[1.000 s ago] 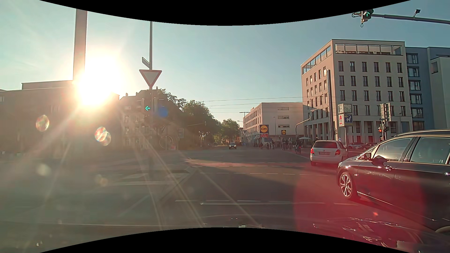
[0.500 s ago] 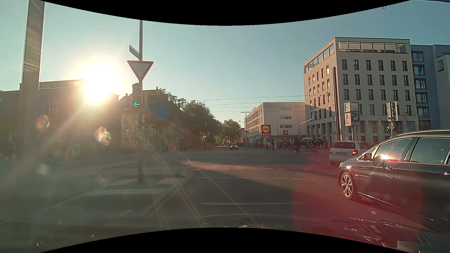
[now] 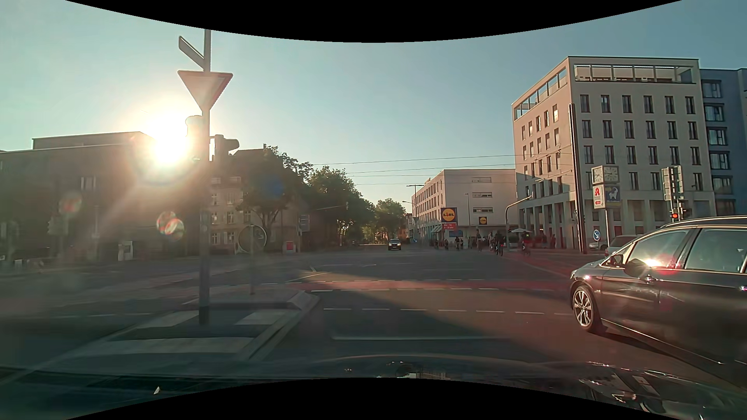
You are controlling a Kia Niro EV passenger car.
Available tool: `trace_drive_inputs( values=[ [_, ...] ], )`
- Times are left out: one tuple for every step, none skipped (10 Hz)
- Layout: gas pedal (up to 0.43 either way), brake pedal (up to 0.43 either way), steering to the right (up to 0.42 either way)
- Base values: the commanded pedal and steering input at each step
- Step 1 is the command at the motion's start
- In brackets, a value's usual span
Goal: Follow the waypoints while adhering to traffic rules and regulations
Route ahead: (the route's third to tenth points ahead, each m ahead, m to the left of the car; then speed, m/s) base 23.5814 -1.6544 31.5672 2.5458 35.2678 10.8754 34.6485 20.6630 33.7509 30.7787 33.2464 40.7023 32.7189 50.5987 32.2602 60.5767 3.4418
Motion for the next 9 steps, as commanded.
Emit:
trace_drive_inputs(
  values=[
    [0.28,0.0,-0.056],
    [0.28,0.0,-0.055],
    [0.26,0.0,-0.053],
    [0.26,0.0,-0.048],
    [0.248,0.0,-0.041],
    [0.24,0.0,-0.033],
    [0.24,0.0,-0.029],
    [0.24,0.0,-0.027],
    [0.228,0.0,-0.028]
  ],
)
